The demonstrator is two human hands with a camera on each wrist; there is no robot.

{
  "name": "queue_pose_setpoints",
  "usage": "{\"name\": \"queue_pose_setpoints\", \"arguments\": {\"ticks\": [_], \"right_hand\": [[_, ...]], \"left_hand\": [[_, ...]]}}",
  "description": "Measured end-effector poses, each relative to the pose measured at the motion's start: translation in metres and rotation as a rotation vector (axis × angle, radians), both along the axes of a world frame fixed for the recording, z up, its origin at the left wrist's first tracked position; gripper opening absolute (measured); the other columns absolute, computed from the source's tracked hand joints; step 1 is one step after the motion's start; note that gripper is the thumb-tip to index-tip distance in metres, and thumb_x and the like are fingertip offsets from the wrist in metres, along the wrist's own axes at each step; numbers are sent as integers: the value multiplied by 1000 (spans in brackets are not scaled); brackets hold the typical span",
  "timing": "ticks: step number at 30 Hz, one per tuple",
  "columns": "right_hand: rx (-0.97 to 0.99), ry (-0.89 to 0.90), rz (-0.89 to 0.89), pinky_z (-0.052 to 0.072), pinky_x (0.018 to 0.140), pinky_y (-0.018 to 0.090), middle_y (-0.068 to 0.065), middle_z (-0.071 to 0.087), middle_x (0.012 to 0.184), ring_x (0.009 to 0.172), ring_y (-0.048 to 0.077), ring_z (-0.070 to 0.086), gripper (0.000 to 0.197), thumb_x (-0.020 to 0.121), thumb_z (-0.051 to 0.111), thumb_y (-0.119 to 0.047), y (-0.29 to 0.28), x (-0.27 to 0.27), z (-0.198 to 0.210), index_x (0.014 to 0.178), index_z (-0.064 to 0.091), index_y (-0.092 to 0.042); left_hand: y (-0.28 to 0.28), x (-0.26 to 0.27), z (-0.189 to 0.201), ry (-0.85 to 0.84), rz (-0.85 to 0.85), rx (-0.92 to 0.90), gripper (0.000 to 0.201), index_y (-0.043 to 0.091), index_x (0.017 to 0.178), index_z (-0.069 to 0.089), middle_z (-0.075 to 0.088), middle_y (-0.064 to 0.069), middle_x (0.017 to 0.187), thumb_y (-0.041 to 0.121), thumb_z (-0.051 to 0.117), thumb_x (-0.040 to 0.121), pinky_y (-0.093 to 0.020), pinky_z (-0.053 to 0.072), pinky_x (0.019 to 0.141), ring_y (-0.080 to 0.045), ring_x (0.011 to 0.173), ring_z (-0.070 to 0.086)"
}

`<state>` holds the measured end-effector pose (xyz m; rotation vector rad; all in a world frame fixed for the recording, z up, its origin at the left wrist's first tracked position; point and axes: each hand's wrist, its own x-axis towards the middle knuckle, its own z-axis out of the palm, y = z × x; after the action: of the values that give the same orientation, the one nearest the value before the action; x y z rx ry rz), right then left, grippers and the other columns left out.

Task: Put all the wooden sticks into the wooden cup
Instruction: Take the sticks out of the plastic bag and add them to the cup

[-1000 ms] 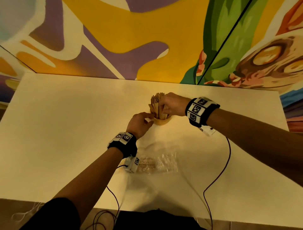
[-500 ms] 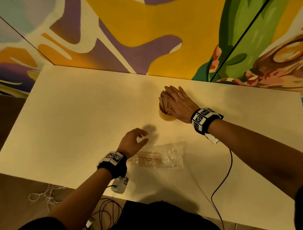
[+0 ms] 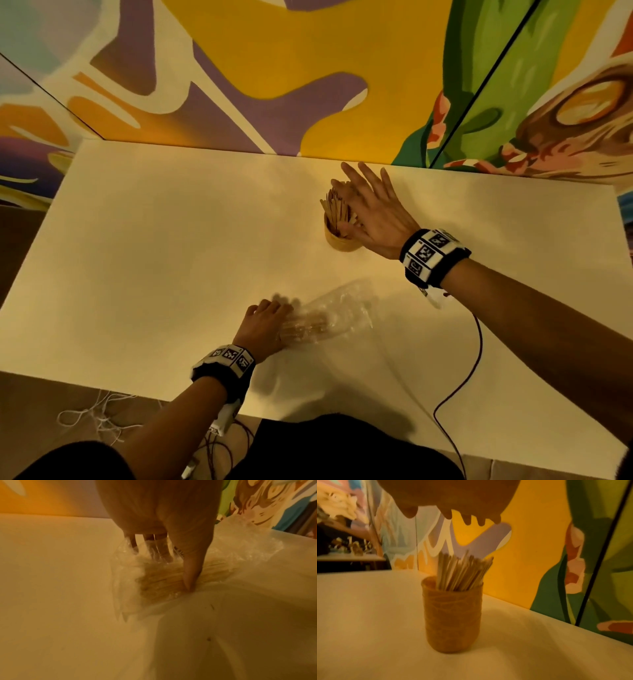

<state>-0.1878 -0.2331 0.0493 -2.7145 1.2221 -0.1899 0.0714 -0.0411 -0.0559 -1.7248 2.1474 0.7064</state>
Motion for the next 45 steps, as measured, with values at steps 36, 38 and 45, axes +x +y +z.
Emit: {"name": "queue_pose_setpoints", "arguments": {"ticks": [36,38,45], "right_hand": [[1535,-1094,-513,56,69,42,34,64,110,96,47,65,40,91,36,-13,125,-29,8,109,60,13],[1497,-988,-493,58,66,39,29,67,109,93,43,68,30,95,45,-4,132,-27,4,118,59,7],[1198,-1093,-472,57,78,30,20,71,108,97,28,70,28,84,62,11,137,-20,-7,111,66,9]], "left_hand": [[-10,7,56,701,495,295,28,6,84,73,63,-2,57,30,82,75,-24,44,52,-12,49,56],[-9,6,59,713,472,314,23,6,87,75,64,0,56,25,82,77,-23,45,51,-10,46,56],[-4,-6,66,690,313,322,23,34,61,69,60,15,52,24,78,80,-17,38,57,1,49,51]]}}
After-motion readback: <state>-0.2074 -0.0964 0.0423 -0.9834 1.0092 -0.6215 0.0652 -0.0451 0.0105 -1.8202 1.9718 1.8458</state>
